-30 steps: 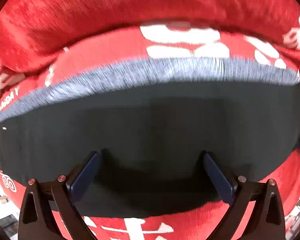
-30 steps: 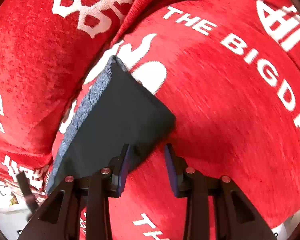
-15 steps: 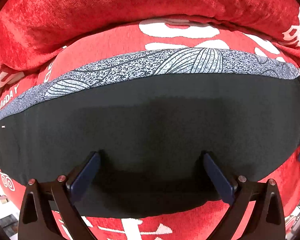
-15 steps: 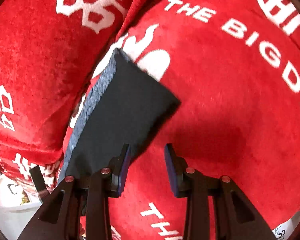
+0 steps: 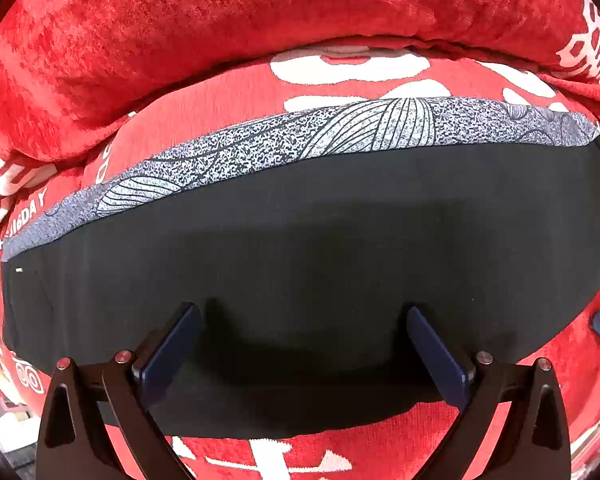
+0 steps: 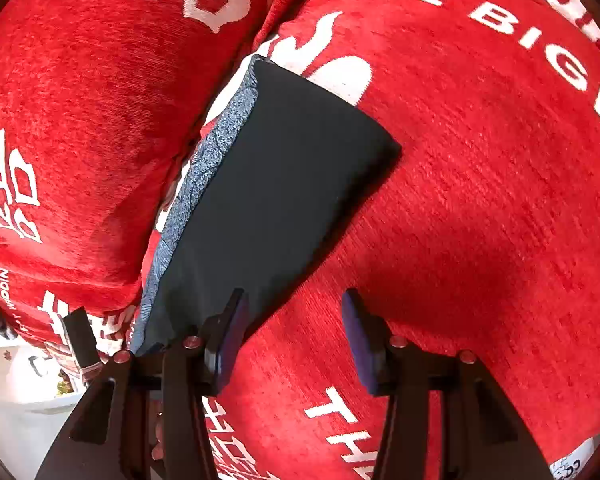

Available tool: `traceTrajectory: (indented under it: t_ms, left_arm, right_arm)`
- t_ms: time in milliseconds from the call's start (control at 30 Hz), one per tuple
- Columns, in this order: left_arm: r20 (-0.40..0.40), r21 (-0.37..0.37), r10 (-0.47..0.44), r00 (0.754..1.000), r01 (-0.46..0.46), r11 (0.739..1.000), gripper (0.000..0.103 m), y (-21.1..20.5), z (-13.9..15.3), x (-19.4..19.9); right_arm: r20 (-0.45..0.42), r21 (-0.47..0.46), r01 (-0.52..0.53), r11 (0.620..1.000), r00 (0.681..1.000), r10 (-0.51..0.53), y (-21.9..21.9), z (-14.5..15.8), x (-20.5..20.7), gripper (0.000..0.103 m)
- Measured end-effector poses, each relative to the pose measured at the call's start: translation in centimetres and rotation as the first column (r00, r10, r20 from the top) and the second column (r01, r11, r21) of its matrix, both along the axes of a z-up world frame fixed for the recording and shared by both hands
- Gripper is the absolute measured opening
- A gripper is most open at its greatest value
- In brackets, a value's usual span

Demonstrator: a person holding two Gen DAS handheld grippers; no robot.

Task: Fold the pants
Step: 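Hold the strip edge with the left gripper while the right gripper pinches the strip end, then lift the strip end with the right gripper and fold it toward the left gripper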

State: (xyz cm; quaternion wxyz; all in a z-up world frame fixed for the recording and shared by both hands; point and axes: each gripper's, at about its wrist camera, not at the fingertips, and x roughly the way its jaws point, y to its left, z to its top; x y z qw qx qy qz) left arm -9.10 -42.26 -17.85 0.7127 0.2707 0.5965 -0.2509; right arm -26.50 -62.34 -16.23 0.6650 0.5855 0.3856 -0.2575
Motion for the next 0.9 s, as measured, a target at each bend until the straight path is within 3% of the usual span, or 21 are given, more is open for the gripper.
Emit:
traceTrajectory:
  t_ms: [400, 700, 767, 867, 900]
  left_arm:
    - [0.018, -0.012, -0.007, 1.000, 0.007, 1.000, 0.103, -0.1, -0.2, 0.0]
    - [0.032, -0.011, -0.021, 0.999, 0.021, 1.000, 0.103, -0.3, -0.3, 0.0]
    - [0.026, -0.011, -0.025, 0.999, 0.025, 1.000, 0.103, -0.3, -0.2, 0.1]
    - [0.052, -0.008, -0.017, 0.999, 0.018, 1.000, 0.103, -0.7, 1.5, 0.3]
    - [0.079, -0.026, -0.002, 0.997, 0.004, 1.000, 0.103, -0.6, 2.3, 0.7]
  right_arm:
    - [0.101, -0.006, 0.080, 0.997, 0.992, -0.079, -1.5, -1.3, -1.2, 0.052]
    - [0.198, -0.048, 0.118, 0.992, 0.974, -0.106, -3.8, -1.9, 0.5, 0.054]
    - [0.220, -0.023, 0.146, 0.989, 0.966, -0.137, -4.4, -2.2, 1.0, 0.053]
    - [0.170, 0.011, 0.165, 0.986, 0.972, -0.165, -4.8, -2.0, 1.7, 0.016]
    - [0.171, 0.001, 0.160, 0.987, 0.973, -0.158, -4.8, -1.5, 1.8, 0.014]
